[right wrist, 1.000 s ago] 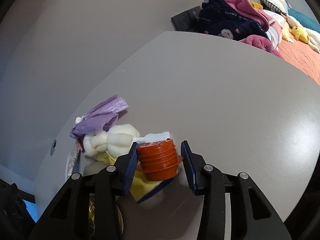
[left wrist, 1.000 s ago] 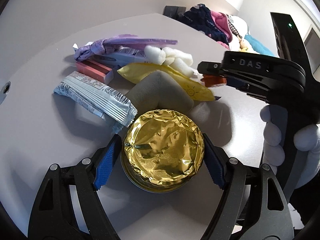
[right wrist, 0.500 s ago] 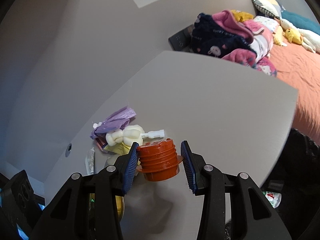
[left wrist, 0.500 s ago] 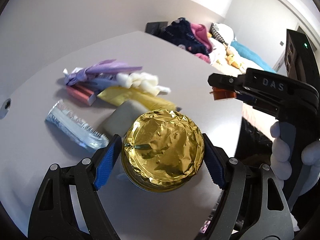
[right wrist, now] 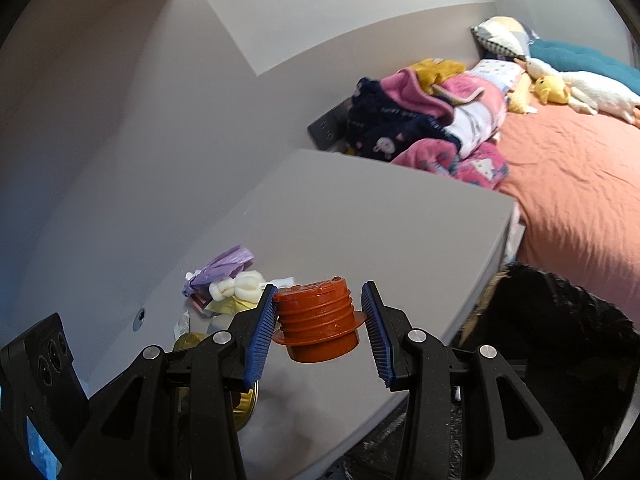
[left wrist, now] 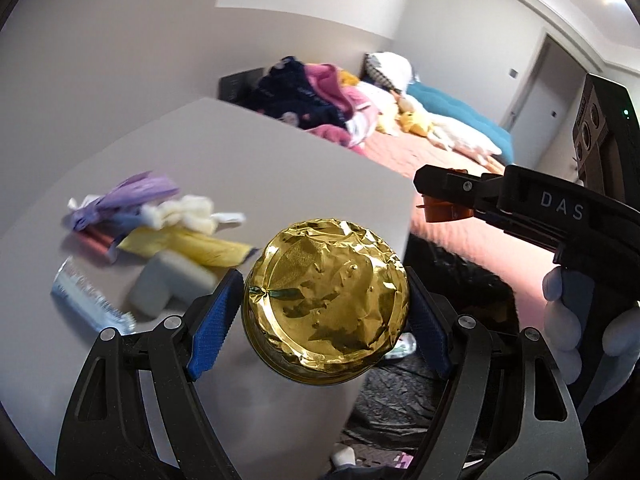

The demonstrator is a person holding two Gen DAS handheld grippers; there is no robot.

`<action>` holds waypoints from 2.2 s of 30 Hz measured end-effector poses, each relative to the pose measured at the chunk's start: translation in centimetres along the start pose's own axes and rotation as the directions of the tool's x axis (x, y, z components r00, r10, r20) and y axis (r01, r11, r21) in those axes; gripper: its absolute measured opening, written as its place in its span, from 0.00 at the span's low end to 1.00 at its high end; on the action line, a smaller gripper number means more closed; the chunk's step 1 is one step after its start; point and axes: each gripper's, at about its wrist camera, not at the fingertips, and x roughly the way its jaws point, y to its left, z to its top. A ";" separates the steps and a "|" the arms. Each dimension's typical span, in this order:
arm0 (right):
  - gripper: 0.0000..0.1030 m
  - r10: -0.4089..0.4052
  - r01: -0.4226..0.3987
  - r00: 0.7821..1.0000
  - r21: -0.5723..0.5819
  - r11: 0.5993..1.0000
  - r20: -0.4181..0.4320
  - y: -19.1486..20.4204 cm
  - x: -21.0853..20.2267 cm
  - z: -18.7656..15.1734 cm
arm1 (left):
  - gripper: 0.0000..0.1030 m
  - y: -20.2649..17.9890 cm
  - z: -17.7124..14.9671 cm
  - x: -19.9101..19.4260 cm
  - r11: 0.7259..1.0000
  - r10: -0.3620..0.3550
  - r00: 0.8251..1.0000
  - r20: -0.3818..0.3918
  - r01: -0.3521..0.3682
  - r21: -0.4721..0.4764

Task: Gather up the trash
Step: 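Carry can and cap over the black bin and open both tools, then move both tools back over the table toward the remaining trash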

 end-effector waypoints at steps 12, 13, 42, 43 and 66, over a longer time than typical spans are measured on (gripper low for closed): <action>0.43 -0.083 0.077 0.993 0.071 0.995 0.087 -3.6 -5.5 -1.2 | 0.74 -5.0 0.8 1.0 0.988 -0.106 0.994 -0.014 0.107 0.115; 0.43 -0.091 0.084 0.991 0.079 0.993 0.095 -3.9 -6.0 -1.4 | 0.74 -5.6 0.8 1.1 0.985 -0.117 0.993 -0.016 0.118 0.128; 0.74 -0.340 0.275 0.902 0.254 0.927 0.265 -10.3 -16.4 -4.0 | 0.93 -13.6 0.4 4.0 0.943 -0.227 0.964 -0.136 0.253 0.218; 0.74 -0.339 0.273 0.903 0.255 0.928 0.265 -10.4 -16.3 -3.9 | 0.93 -13.6 0.3 3.7 0.943 -0.226 0.965 -0.132 0.251 0.218; 0.74 -0.198 0.177 0.961 0.122 0.977 0.192 -4.6 -9.7 -2.6 | 0.93 -5.4 0.7 1.4 0.990 -0.096 0.993 -0.062 0.101 0.094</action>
